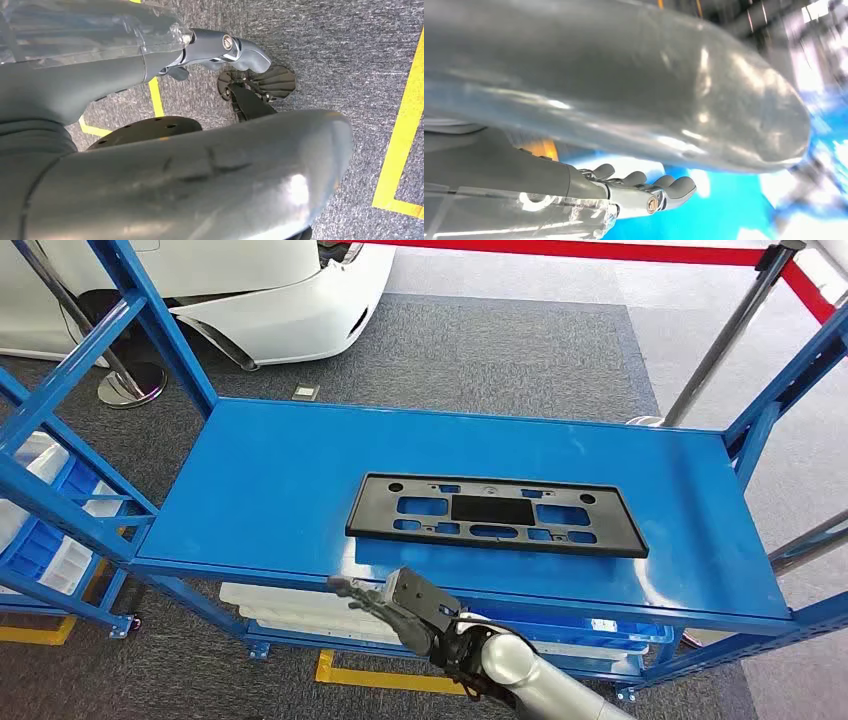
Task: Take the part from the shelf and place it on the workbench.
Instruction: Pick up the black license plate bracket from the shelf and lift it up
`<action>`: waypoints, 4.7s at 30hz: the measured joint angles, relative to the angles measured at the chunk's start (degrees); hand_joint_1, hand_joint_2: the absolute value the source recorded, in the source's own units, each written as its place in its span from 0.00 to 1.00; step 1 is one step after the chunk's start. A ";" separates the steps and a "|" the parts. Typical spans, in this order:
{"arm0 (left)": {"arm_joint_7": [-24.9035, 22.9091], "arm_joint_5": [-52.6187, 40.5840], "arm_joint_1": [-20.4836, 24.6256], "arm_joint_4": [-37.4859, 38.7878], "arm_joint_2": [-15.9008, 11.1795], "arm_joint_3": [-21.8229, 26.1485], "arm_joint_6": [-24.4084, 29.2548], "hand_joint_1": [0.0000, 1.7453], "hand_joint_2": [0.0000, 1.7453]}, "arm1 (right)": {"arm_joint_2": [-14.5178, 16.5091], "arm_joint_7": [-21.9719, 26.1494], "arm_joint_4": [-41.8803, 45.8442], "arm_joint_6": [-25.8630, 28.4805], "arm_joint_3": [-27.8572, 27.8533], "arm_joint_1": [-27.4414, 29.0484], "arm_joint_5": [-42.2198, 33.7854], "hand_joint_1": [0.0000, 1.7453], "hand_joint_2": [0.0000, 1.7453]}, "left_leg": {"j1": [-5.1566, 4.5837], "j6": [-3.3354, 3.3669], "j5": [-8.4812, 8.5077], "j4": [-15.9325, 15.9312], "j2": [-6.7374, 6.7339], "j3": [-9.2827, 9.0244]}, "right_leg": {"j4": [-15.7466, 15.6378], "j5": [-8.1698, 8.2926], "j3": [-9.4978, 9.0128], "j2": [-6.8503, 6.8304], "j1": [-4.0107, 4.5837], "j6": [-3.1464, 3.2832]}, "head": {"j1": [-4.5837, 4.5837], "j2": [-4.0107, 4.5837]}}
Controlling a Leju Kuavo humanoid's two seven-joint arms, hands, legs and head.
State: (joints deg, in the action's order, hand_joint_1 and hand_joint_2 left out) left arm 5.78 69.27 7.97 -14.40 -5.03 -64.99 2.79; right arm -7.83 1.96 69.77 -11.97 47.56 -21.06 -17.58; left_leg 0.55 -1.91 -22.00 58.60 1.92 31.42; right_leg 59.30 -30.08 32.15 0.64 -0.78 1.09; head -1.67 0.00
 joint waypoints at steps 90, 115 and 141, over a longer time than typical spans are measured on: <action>-2.96 -1.07 0.64 0.00 0.48 0.52 -0.93 0.00 0.00 | -10.45 -35.66 4.00 4.39 -0.28 -6.05 56.67 0.00 1.00 | 0.02 0.00 -0.01 0.03 0.03 0.09 | -0.01 0.00 0.02 -0.03 0.00 0.00 | -0.01 0.00; -3.90 -3.42 0.83 0.00 0.50 0.50 -1.05 0.00 0.00 | -12.33 -39.51 2.46 6.89 -0.40 -6.01 68.06 1.00 1.00 | 0.02 0.00 -0.01 0.06 0.02 0.07 | -0.01 0.01 0.03 -0.01 0.00 -0.02 | -0.02 0.00; 0.07 -4.52 0.97 0.00 0.64 0.50 -2.57 0.00 0.00 | -13.18 -40.56 9.85 9.12 -3.31 -4.06 73.78 1.00 1.00 | 0.01 0.00 -0.01 0.08 0.02 0.10 | -0.01 0.02 0.05 -0.01 0.00 -0.03 | 0.01 0.00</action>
State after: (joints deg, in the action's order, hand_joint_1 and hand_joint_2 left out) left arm 5.86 64.75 8.94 -14.40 -4.38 -64.49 0.21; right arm -21.00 -38.60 79.62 -2.84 44.25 -25.11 56.19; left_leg 0.57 -1.90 -22.00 58.68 1.94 31.52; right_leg 59.29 -30.06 32.20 0.63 -0.78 1.06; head -1.66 0.00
